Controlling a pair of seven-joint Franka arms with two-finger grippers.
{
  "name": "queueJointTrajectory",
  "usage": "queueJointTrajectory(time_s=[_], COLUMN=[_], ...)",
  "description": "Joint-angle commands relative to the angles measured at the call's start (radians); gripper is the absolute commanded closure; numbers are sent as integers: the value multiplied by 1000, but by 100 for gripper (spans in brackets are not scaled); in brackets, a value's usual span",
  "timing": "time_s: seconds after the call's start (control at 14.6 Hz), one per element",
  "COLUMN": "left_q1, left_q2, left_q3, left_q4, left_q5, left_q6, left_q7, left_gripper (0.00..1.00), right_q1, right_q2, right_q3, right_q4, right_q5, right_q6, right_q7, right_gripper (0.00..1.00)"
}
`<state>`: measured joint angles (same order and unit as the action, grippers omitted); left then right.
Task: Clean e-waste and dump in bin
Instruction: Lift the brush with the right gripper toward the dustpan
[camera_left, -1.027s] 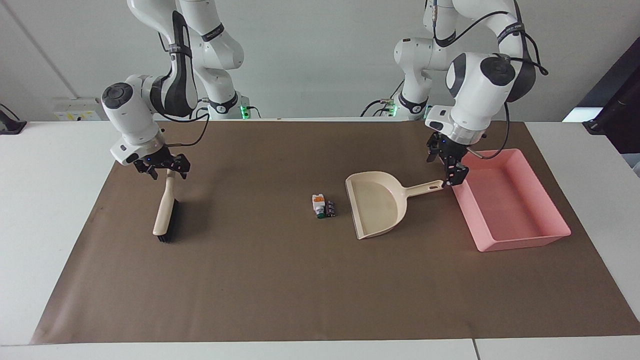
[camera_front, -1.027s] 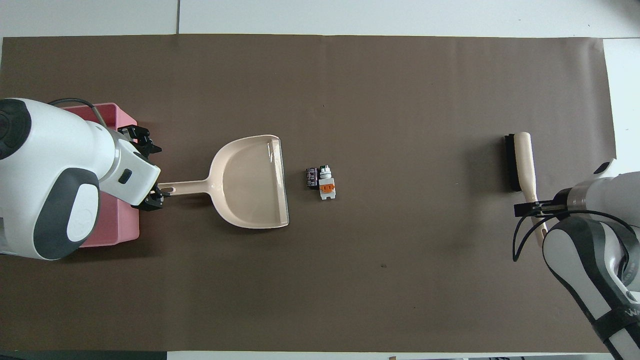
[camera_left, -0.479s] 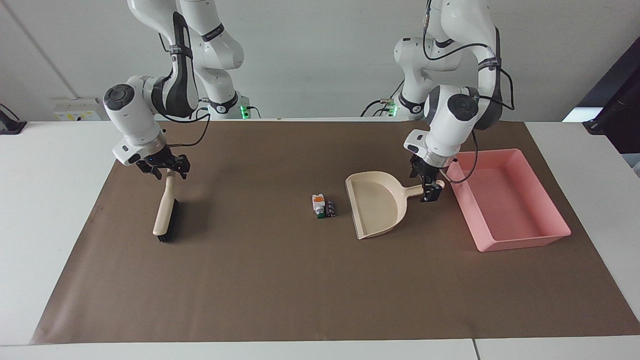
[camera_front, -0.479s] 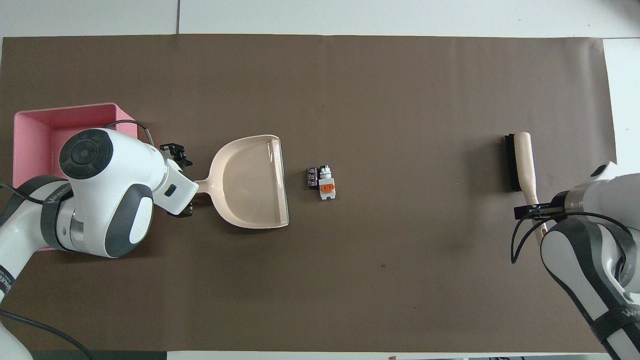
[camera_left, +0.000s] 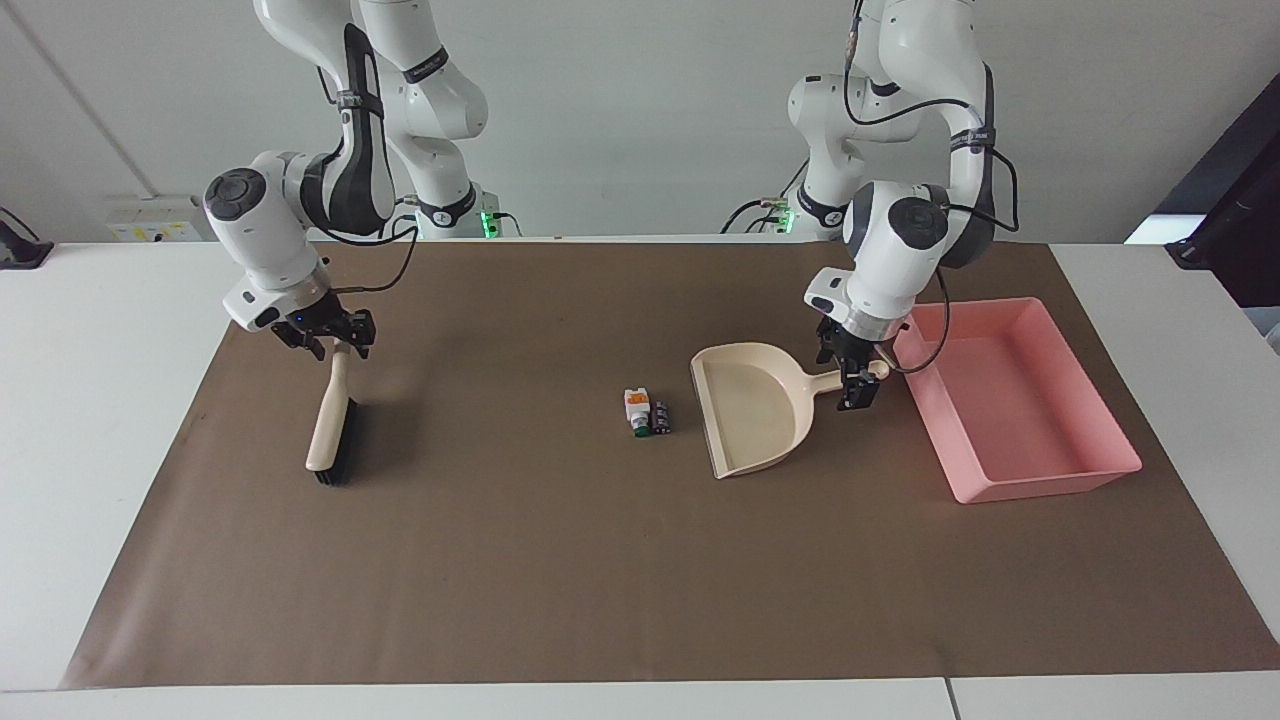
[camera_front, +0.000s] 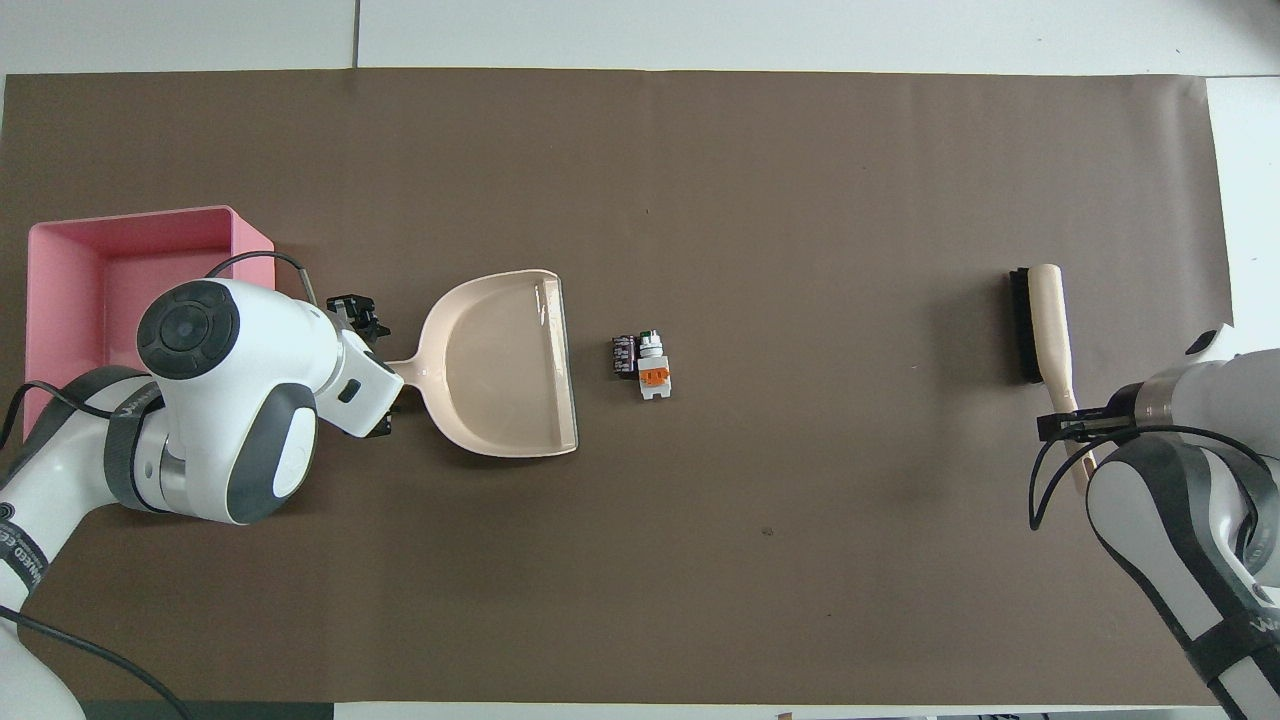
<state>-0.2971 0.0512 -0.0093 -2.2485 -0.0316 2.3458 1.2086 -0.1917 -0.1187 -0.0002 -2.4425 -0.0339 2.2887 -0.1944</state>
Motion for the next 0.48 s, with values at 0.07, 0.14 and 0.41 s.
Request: queueJointTrajectory(time_s=[0.07,0.14,0.41], left_q1=[-31,-37,-45], left_q2=[2,2,4], left_q3=[12,12,12], left_q4=[-25,-23,-19], left_q5=[7,7,7], left_q6=[53,52,46], left_q7=[-38,-59,-80], left_gripper=[4,5,25], right_q1=[-18,-18,-18], right_q2=[-15,-15,-16], right_q3=[8,9,9], right_q4=[-23,-24,-27], right_q5=[5,5,6], right_q6=[15,15,15], right_q7=[-33,-31,-31], right_gripper=[44,44,44])
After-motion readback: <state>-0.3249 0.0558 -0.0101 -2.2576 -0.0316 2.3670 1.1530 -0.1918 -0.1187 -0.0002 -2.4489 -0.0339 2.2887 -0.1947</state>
